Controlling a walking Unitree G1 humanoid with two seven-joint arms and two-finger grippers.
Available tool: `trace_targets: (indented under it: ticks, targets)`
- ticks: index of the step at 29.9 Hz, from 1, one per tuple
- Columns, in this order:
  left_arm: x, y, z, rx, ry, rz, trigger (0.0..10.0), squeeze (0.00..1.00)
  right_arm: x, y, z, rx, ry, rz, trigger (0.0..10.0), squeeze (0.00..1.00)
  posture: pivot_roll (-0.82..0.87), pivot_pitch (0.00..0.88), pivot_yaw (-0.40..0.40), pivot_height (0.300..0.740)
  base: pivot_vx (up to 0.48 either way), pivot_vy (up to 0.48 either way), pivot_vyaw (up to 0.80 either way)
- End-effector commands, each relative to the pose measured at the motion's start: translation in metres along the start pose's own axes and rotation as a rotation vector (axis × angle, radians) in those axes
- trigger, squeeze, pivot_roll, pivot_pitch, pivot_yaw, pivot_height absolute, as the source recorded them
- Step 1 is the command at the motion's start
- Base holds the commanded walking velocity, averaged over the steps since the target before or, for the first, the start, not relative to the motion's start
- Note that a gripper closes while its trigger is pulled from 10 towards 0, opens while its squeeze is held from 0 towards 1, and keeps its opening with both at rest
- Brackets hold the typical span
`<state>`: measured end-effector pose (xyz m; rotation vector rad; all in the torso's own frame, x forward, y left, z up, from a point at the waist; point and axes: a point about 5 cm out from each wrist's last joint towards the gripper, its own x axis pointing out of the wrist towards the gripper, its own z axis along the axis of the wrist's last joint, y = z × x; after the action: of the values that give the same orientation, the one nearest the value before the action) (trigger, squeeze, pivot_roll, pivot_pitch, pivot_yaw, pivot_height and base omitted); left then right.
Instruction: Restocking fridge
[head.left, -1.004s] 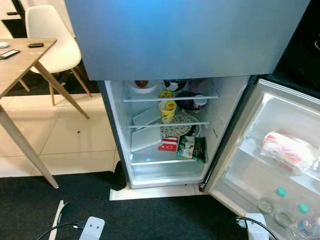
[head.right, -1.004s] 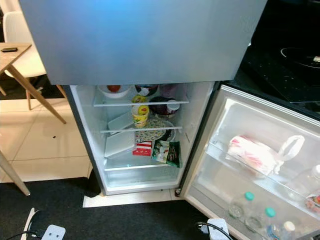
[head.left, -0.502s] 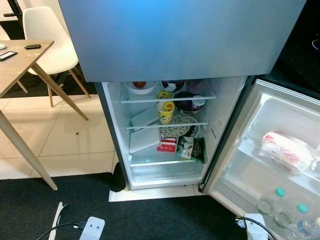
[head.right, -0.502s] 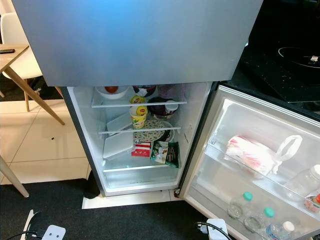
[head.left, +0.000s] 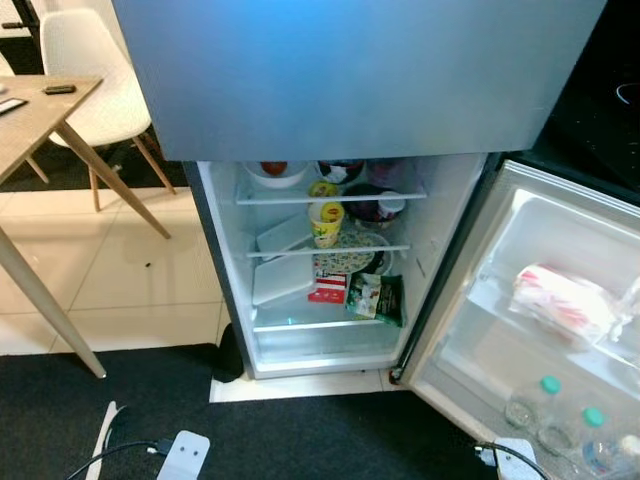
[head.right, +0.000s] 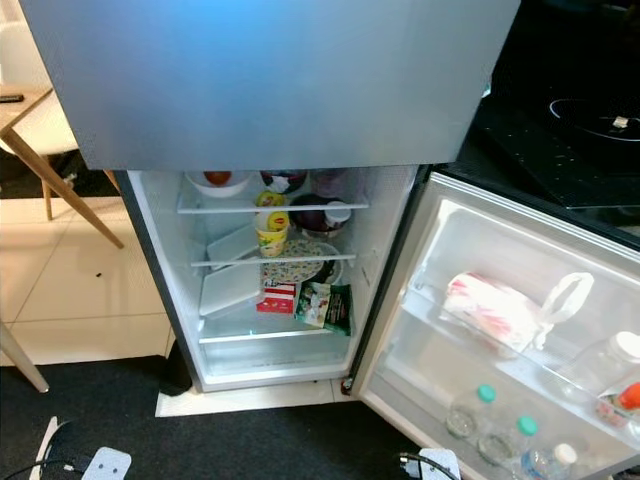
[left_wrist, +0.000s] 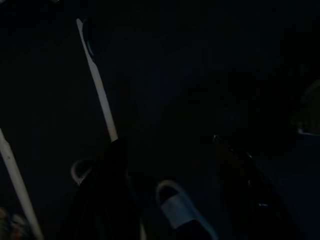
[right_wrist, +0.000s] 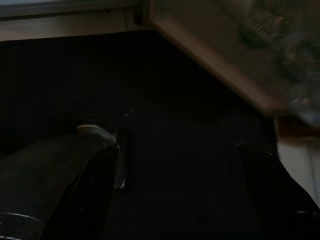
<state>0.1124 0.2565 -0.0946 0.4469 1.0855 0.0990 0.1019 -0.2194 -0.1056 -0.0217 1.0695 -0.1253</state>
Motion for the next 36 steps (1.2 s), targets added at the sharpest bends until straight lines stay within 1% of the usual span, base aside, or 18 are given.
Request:
trace_targets:
  ticks: [1, 11, 17, 20, 25, 33, 36]
  targets:
    - [0.000, 0.003, -0.002, 0.012, 0.006, -0.002, 10.0, 0.00, 0.000, -0.005, 0.001, 0.016, 0.001, -0.018, 10.0, 0.00, 0.01, 0.033, -0.025, 0.740, 0.000, -0.386, 0.00]
    - [0.000, 0.005, 0.000, 0.018, -0.002, 0.000, 10.0, 0.00, 0.001, -0.003, 0.004, 0.029, -0.008, -0.015, 10.0, 0.00, 0.01, 0.025, -0.024, 0.740, 0.000, -0.356, 0.00]
    - [0.001, 0.006, 0.002, 0.009, -0.013, 0.003, 10.0, 0.00, 0.001, -0.004, 0.003, 0.035, -0.008, -0.012, 10.0, 0.00, 0.01, 0.011, -0.019, 0.740, 0.000, 0.000, 0.00]
    - [0.001, 0.005, 0.007, 0.009, -0.027, 0.005, 10.0, 0.00, 0.000, -0.005, 0.003, 0.034, -0.006, -0.011, 10.0, 0.00, 0.01, 0.016, -0.023, 0.721, 0.000, 0.000, 0.00]
    - [0.002, 0.004, 0.010, 0.002, -0.036, 0.006, 10.0, 0.00, 0.001, -0.004, 0.005, 0.036, -0.011, -0.010, 10.0, 0.00, 0.01, 0.013, -0.022, 0.706, 0.000, 0.000, 0.00]
    - [0.002, 0.002, 0.009, -0.004, -0.035, 0.002, 10.0, 0.00, 0.001, -0.004, 0.004, 0.019, -0.002, -0.012, 10.0, 0.00, 0.01, 0.002, -0.024, 0.706, 0.000, 0.000, 0.00]
    - [0.001, 0.001, 0.006, -0.003, -0.024, 0.002, 10.0, 0.00, 0.001, -0.004, 0.004, 0.014, -0.002, -0.009, 10.0, 0.00, 0.01, 0.000, -0.024, 0.706, 0.000, 0.000, 0.00]
